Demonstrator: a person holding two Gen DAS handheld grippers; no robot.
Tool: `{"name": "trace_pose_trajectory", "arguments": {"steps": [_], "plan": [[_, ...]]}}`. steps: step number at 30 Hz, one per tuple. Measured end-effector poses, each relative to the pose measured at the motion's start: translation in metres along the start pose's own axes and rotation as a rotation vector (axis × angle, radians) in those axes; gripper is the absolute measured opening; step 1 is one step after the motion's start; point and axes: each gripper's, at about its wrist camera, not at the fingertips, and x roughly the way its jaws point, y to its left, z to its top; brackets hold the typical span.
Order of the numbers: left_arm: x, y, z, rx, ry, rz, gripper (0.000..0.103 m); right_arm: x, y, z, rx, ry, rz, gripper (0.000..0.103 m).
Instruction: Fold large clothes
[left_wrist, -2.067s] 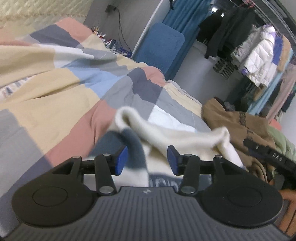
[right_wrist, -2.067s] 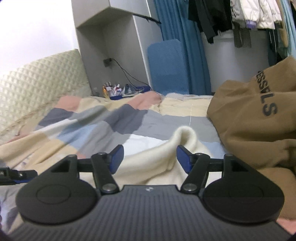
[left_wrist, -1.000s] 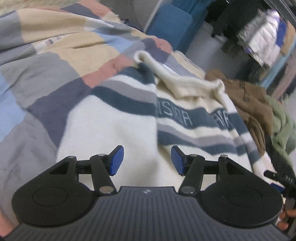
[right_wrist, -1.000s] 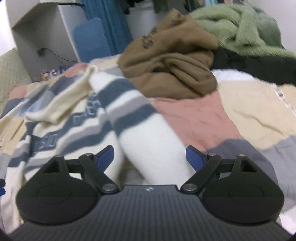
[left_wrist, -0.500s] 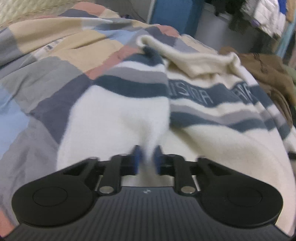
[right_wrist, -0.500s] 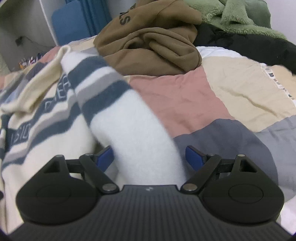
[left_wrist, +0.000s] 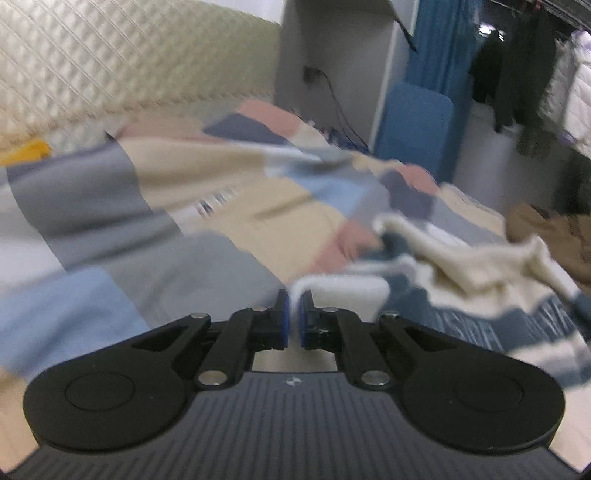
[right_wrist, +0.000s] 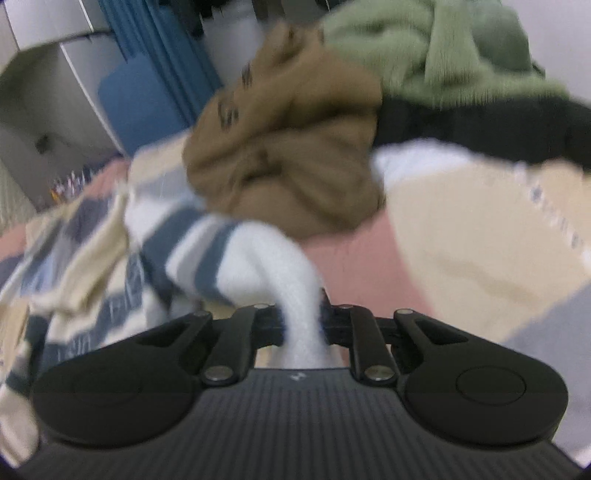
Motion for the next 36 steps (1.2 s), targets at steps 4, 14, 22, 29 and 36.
{"name": "trace_pose_trajectory", "arguments": {"steps": [4,14,22,29,36], "plan": [[0.017,0.021,0.031,-0.016,-0.051,0.068,0.006,-0.005,-0.003,0.043,-0.051,-0.093,-0.008,0.016],[0.114,0.068,0.058,-0.010,0.015,0.214,0.006,0.060,-0.012,0.104,-0.135,-0.212,-0.144,0.016],[0.172,0.072,0.038,0.046,0.130,0.258,0.007,0.122,-0.039,0.085,-0.137,-0.223,-0.211,0.017],[0.159,0.071,0.041,0.033,0.144,0.210,0.018,0.120,-0.040,0.077,-0.135,-0.227,-0.190,0.021],[0.099,0.043,0.054,0.033,0.091,0.089,0.058,0.086,-0.038,0.074,-0.078,-0.224,-0.146,0.055]]}}
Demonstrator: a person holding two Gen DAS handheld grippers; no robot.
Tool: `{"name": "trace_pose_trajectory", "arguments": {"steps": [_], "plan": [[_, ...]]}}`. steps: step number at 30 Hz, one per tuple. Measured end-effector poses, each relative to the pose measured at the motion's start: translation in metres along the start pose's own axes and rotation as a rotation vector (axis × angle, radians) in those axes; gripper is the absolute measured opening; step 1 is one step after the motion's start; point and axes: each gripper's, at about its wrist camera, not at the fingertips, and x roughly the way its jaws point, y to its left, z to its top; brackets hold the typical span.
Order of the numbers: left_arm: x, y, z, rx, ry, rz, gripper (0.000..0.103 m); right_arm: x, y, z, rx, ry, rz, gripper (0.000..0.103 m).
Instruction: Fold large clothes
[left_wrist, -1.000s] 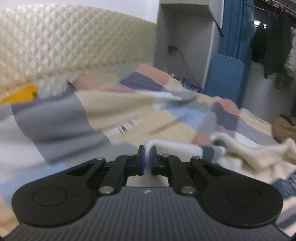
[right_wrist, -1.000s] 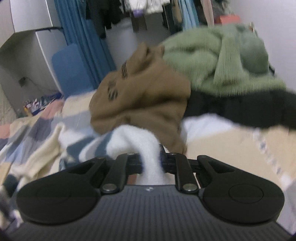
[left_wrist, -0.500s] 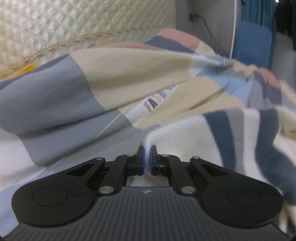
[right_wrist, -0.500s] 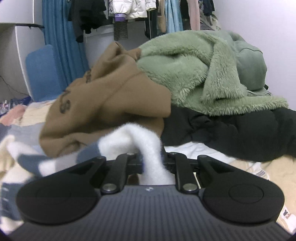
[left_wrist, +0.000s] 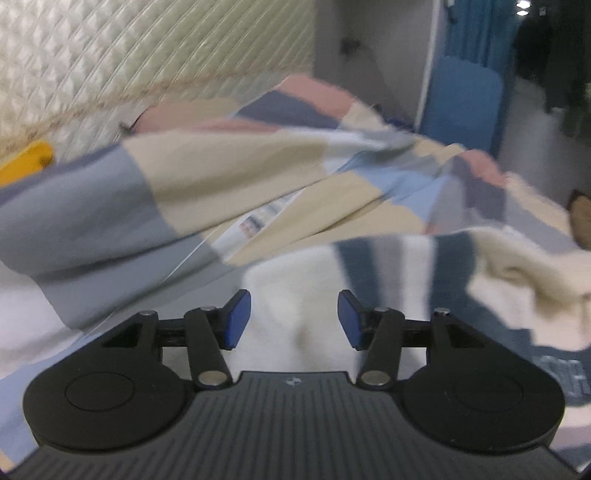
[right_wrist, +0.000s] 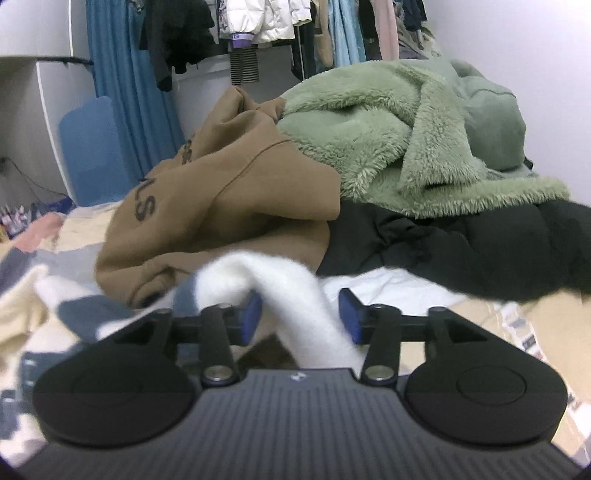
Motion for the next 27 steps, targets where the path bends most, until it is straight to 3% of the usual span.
{"name": "trace_pose_trajectory", "arguments": {"steps": [5,10,15,18,27], "plan": [[-0.051,-0.023,-0.010,-0.018,-0.024,-0.134,0.059,-0.035,0.004,0.004,0.062,-0.019,0.064,0.082],[-0.089,-0.053,-0.033,-0.004,-0.014,-0.252,0.059,-0.073,0.027,0.013,0.011,-0.047,0.119,0.082],[-0.107,-0.079,-0.061,0.024,0.023,-0.339,0.059,-0.103,0.070,0.012,-0.049,-0.062,0.241,0.082],[-0.106,-0.092,-0.070,0.070,0.022,-0.344,0.059,-0.114,0.105,0.004,-0.107,-0.059,0.324,0.082],[-0.063,-0.080,-0.060,0.029,0.100,-0.423,0.059,-0.100,0.230,-0.044,-0.294,0.033,0.520,0.082]]}}
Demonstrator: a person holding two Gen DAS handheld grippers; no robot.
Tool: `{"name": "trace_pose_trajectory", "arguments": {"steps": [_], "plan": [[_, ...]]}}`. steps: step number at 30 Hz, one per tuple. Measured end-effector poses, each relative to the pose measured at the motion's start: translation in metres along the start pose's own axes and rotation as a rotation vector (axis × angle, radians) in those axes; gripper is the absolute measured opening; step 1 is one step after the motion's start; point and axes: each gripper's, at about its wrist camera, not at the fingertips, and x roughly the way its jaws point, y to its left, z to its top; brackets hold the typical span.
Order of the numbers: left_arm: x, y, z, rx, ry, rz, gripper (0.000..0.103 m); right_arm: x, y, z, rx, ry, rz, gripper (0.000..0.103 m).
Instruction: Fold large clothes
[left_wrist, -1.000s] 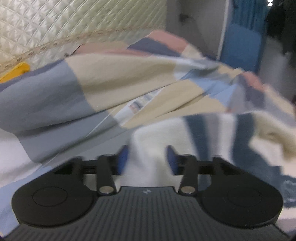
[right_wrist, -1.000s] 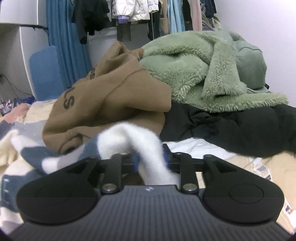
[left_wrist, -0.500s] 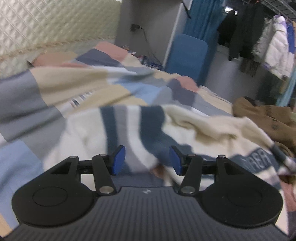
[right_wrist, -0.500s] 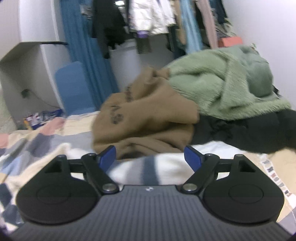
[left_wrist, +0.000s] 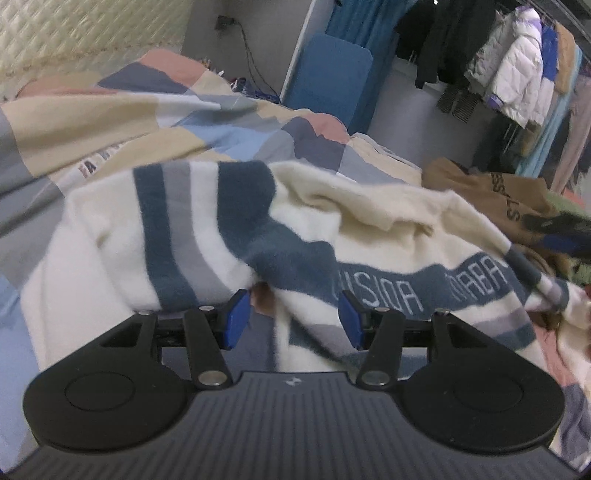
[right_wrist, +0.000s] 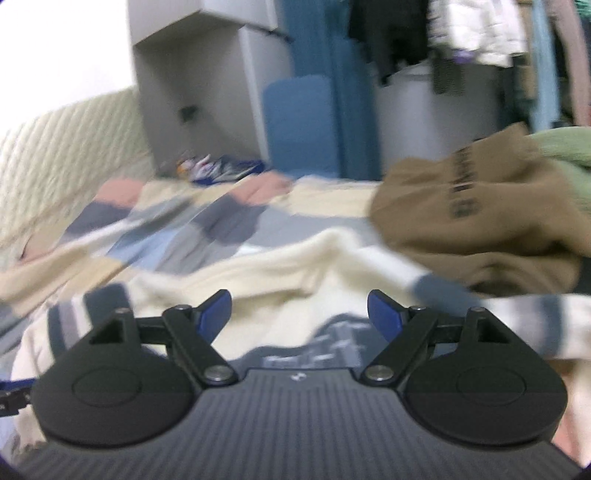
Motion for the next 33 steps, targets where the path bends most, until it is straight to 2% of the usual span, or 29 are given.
{"name": "trace_pose_trajectory", "arguments": {"steps": [4,5,6,9,12,14,18,23,29,33], "plan": [[0.015,0.002,0.002,-0.029,0.018,-0.015,0.059,0.055,0.030,-0.012,0.001,0.081,0.049,0.081],[0.018,0.001,0.003,-0.025,0.018,-0.018,0.059,0.071,0.036,-0.015,0.003,0.103,0.052,0.074],[0.022,0.000,0.002,-0.019,0.017,-0.020,0.059,0.089,0.041,-0.018,0.007,0.125,0.048,0.069],[0.033,0.000,0.002,-0.017,0.021,-0.018,0.059,0.140,0.055,-0.027,-0.007,0.184,0.031,0.061],[0.050,0.004,0.001,-0.039,0.043,-0.027,0.059,0.183,0.063,-0.036,-0.043,0.217,-0.022,0.052],[0.060,0.009,0.002,-0.069,0.052,-0.036,0.059,0.207,0.060,-0.037,-0.015,0.230,-0.040,0.053],[0.077,0.018,0.007,-0.111,0.037,-0.044,0.059,0.242,0.059,-0.022,0.053,0.196,-0.040,0.053],[0.091,0.031,0.006,-0.177,0.032,-0.076,0.059,0.276,0.063,0.009,0.004,0.053,-0.057,0.052],[0.105,0.034,0.002,-0.175,0.053,-0.083,0.059,0.317,0.060,0.012,-0.015,0.070,-0.103,0.051],[0.110,0.032,0.001,-0.170,0.062,-0.083,0.059,0.306,0.056,0.007,0.007,0.059,-0.070,0.051]]}}
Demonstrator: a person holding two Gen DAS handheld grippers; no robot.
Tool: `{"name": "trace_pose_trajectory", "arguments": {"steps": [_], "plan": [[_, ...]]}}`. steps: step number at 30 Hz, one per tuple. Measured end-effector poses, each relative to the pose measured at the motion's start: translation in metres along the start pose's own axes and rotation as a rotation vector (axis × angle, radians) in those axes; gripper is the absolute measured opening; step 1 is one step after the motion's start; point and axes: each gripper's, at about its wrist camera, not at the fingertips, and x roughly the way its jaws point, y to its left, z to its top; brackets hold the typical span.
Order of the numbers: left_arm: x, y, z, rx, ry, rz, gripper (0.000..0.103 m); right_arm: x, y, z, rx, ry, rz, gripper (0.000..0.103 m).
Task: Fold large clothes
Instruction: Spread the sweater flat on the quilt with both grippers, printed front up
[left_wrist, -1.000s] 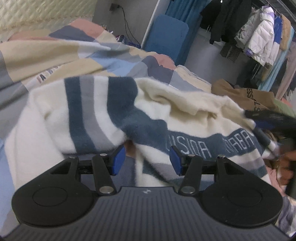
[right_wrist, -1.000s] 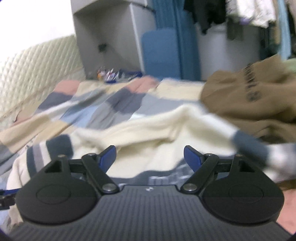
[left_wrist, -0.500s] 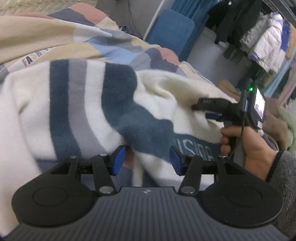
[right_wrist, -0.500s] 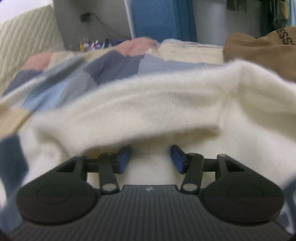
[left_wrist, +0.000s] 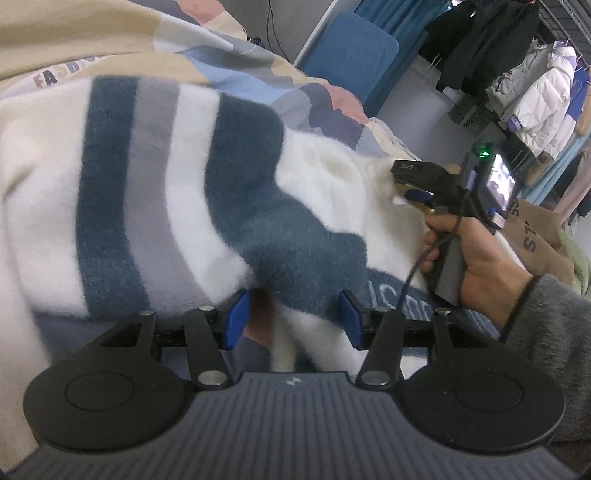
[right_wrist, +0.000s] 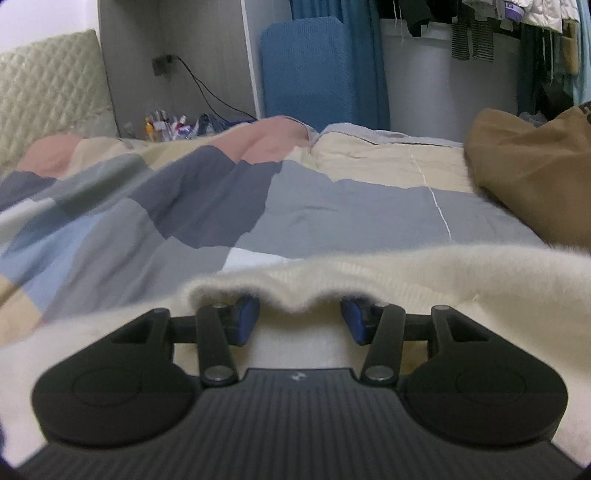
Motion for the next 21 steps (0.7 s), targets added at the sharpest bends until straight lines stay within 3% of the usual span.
{"name": "trace_pose_trajectory", "arguments": {"steps": [7,11,15,21], "plan": [[-0.014,-0.005,0.000,0.024,-0.022,0.010,0.059,-0.061,-0.012,-0.001,0.020,0.025,0.075,0.052],[-0.031,-0.012,-0.005,0.045,-0.031,0.007,0.059,-0.126,-0.017,-0.012,-0.017,0.032,0.113,0.052],[-0.050,-0.016,-0.016,0.029,-0.024,-0.051,0.059,-0.200,-0.022,-0.030,-0.038,0.058,0.135,0.052],[-0.088,-0.034,-0.039,0.113,-0.026,-0.008,0.059,-0.296,-0.035,-0.063,-0.026,0.107,0.163,0.052]]}}
